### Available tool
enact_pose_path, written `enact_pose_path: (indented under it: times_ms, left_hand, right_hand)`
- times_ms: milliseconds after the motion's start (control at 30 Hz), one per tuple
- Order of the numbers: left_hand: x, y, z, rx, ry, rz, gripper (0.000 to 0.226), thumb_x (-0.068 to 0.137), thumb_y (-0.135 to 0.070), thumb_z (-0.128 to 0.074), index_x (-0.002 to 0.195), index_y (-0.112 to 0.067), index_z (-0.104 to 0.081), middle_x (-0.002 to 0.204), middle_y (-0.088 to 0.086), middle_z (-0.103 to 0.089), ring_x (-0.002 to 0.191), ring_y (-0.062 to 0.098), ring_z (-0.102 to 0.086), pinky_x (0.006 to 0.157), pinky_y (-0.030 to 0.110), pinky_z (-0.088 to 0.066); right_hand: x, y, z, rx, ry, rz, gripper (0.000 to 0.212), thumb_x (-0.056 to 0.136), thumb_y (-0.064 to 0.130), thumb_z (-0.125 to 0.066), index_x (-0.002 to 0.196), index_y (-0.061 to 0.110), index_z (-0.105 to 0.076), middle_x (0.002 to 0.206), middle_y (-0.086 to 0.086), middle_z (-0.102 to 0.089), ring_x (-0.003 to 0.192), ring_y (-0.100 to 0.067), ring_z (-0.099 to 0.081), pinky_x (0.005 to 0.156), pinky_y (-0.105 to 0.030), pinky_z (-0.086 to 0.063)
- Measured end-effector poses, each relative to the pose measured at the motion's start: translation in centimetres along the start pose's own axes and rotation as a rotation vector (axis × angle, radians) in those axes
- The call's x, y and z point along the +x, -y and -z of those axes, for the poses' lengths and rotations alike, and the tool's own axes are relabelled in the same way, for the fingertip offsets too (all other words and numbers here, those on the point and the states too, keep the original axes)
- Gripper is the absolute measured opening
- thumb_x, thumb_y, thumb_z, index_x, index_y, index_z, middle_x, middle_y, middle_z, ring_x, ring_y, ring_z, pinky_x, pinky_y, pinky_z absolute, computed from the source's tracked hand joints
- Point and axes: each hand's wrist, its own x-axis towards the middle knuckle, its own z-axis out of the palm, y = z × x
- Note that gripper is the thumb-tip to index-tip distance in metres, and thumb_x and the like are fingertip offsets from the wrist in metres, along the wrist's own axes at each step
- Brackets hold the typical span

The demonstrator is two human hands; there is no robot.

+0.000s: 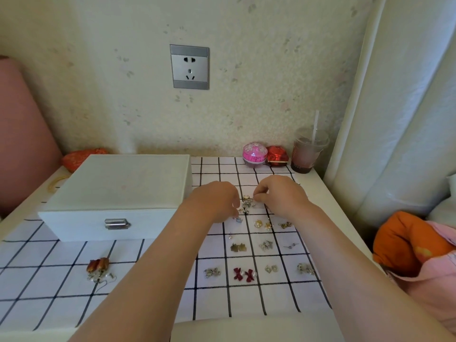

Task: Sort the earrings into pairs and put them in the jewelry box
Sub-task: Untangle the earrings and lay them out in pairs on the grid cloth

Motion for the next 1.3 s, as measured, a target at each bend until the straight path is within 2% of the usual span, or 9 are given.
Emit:
enact_pose_path:
  times_ms: [133,233,333,533,667,733,867,1200,1300]
  left_hand:
    - [0.2,0.0,0.3,-0.082,-0.142,-0.04,0.024,0.093,-0.028,-0.063,0.116,-0.035,-0.064,0.111,-0.013,-0.065,0.106,0.013,-0.06,0.091,0.035,-0.051]
    - [0.5,-0.1,0.6,-0.362,-0.275,-0.101,0.038,0.093,-0.03,-0.065,0.13,-0.035,-0.058,0.111,-0.015,-0.065,0.096,0.006,-0.061,0.084,0.025,-0.048]
    - [0.6,-0.4,1.0,-0.62,-0.33,-0.152,0.028,0.092,-0.028,-0.066,0.12,-0.031,-0.068,0.092,-0.02,-0.068,0.078,-0.005,-0.06,0.066,0.008,-0.04]
    - [0.6,0.2,1.4,-0.861,-0.386,-0.076,0.003,0.085,-0.02,-0.076,0.086,-0.023,-0.076,0.071,-0.007,-0.069,0.063,0.007,-0.06,0.067,0.033,-0.056]
    - [0.9,0.8,1.1,-0.624,-0.42,-0.018,0.003,0.086,-0.021,-0.074,0.085,-0.024,-0.074,0.078,-0.01,-0.068,0.068,0.001,-0.059,0.062,0.014,-0.043]
    - [1.0,1.0,0.8,-0.437,-0.385,0.013,0.006,0.087,-0.023,-0.072,0.088,-0.029,-0.07,0.085,-0.012,-0.067,0.081,0.006,-0.063,0.068,0.018,-0.044]
    - [1.1,0.7,-0.1,-0.134,-0.247,0.079,0.01,0.089,-0.025,-0.068,0.094,-0.033,-0.072,0.098,-0.011,-0.069,0.095,0.012,-0.064,0.076,0.027,-0.051]
    - [1.6,1.4,-1.5,0.033,-0.288,0.083,0.016,0.092,-0.019,-0.061,0.096,-0.031,-0.071,0.107,-0.005,-0.069,0.101,0.019,-0.064,0.08,0.029,-0.054]
    - [1.7,1.4,-1.5,0.01,-0.274,0.087,0.017,0.091,-0.018,-0.061,0.094,-0.03,-0.072,0.104,-0.005,-0.07,0.099,0.018,-0.064,0.081,0.033,-0.056]
  right_hand:
    - [0.4,-0.7,0.7,0.254,-0.043,-0.025,0.008,0.091,0.034,-0.07,0.083,0.036,-0.073,0.094,0.017,-0.071,0.089,0.0,-0.063,0.081,-0.033,-0.051]
    - [-0.2,-0.2,1.6,0.588,0.002,-0.002,0.01,0.091,0.027,-0.071,0.082,0.025,-0.076,0.082,0.009,-0.073,0.056,0.005,-0.056,0.063,-0.021,-0.044]
    - [-0.8,0.3,2.0,0.831,0.055,-0.039,0.011,0.093,0.026,-0.07,0.095,0.018,-0.077,0.083,0.003,-0.075,0.052,-0.01,-0.047,0.047,-0.02,-0.035]
    - [-0.4,0.8,1.4,0.984,0.074,-0.137,0.019,0.091,0.035,-0.072,0.101,0.019,-0.075,0.084,0.004,-0.074,0.051,-0.01,-0.047,0.046,-0.02,-0.032]
    - [0.1,0.4,0.5,0.556,-0.021,0.004,0.01,0.095,0.027,-0.066,0.093,0.025,-0.075,0.092,0.01,-0.073,0.07,-0.005,-0.059,0.068,-0.023,-0.046]
    - [-0.1,0.1,0.2,0.316,0.054,0.046,0.011,0.091,0.025,-0.069,0.094,0.032,-0.076,0.096,0.017,-0.071,0.091,-0.001,-0.063,0.084,-0.026,-0.049]
    - [-0.3,0.4,-0.2,0.116,0.098,0.039,0.011,0.087,0.027,-0.072,0.09,0.036,-0.078,0.096,0.019,-0.071,0.093,-0.006,-0.064,0.086,-0.032,-0.054]
    - [0.4,-0.1,0.2,0.245,-0.03,0.016,0.008,0.088,0.032,-0.071,0.081,0.035,-0.074,0.087,0.021,-0.068,0.088,0.001,-0.061,0.071,-0.024,-0.045]
    - [0.3,-0.2,0.4,0.378,-0.041,-0.023,0.01,0.084,0.024,-0.073,0.076,0.03,-0.076,0.079,0.017,-0.073,0.073,0.002,-0.065,0.068,-0.025,-0.052]
